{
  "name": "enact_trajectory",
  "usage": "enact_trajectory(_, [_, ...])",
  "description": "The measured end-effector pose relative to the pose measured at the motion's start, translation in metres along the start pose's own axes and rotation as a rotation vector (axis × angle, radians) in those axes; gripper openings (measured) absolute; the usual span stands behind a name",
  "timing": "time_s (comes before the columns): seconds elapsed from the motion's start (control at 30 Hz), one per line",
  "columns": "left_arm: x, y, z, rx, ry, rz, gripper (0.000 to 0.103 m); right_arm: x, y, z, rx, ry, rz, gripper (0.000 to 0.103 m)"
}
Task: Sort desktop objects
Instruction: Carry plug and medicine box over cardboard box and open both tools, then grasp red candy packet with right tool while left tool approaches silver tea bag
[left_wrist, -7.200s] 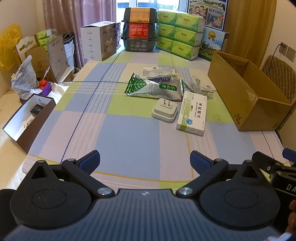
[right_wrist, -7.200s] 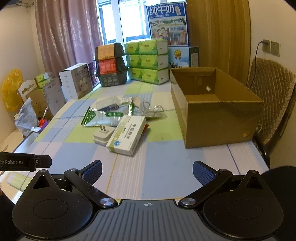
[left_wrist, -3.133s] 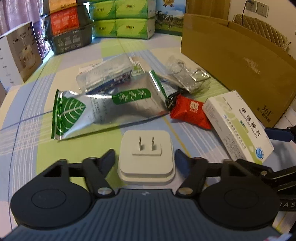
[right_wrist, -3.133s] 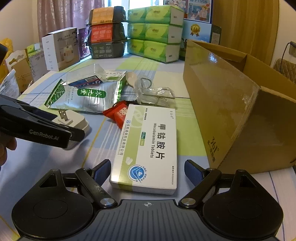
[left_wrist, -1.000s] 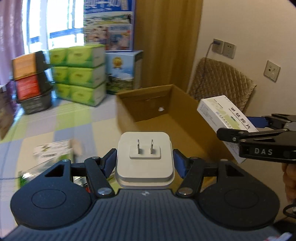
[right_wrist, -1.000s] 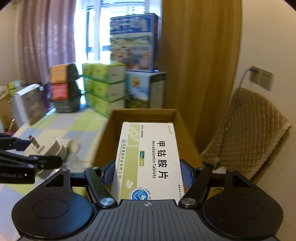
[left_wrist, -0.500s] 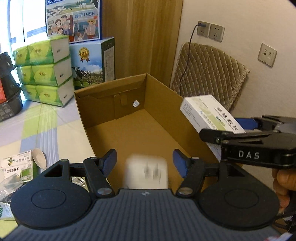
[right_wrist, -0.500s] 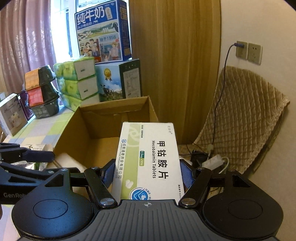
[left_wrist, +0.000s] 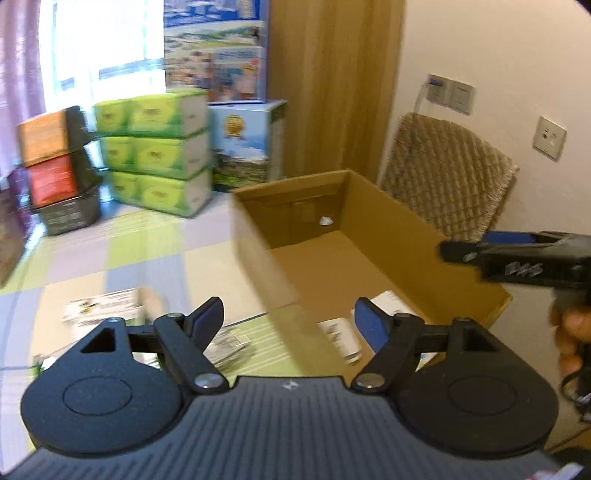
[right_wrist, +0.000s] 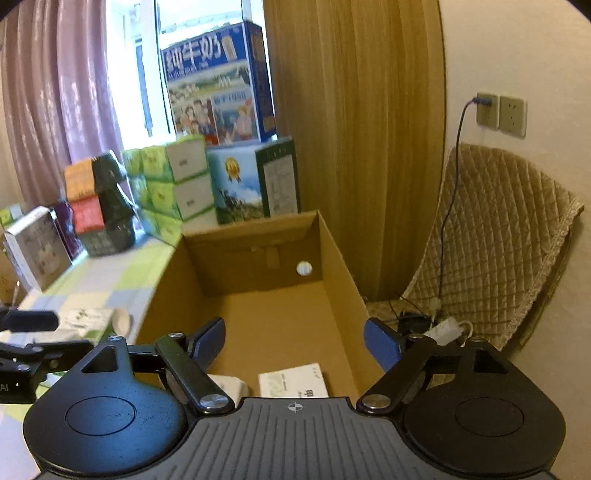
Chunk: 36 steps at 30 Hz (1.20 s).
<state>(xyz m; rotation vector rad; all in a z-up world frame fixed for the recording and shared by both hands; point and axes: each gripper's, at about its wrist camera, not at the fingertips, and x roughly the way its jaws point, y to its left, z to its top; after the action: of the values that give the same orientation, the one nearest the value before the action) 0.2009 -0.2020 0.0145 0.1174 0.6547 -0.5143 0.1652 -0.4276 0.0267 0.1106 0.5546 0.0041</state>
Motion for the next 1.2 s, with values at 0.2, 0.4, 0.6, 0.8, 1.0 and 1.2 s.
enact_trajectory(0.2, [-0.044, 0.065, -0.034, -0.096, -0.001, 0.096, 0.086, -0.042, 0.050, -0.009, -0.029, -0.072, 0.085, 0.087])
enact_trajectory(0.4, [-0.076, 0.129, -0.081, -0.129, 0.031, 0.243, 0.093, -0.062, 0.128, -0.042, -0.144, -0.084, 0.219, 0.090])
enact_trajectory(0.6, [-0.086, 0.171, -0.115, -0.130, 0.063, 0.324, 0.100, -0.038, 0.189, -0.085, -0.278, -0.014, 0.307, 0.091])
enact_trajectory(0.8, [-0.071, 0.197, -0.137, -0.152, 0.081, 0.329, 0.101, 0.002, 0.207, -0.116, -0.353, 0.046, 0.316, 0.091])
enact_trajectory(1.0, [-0.044, 0.205, -0.158, -0.144, 0.086, 0.286, 0.101, 0.046, 0.209, -0.132, -0.420, 0.109, 0.331, 0.090])
enact_trajectory(1.2, [-0.015, 0.206, -0.159, -0.100, 0.132, 0.233, 0.101, 0.089, 0.212, -0.133, -0.465, 0.167, 0.362, 0.077])
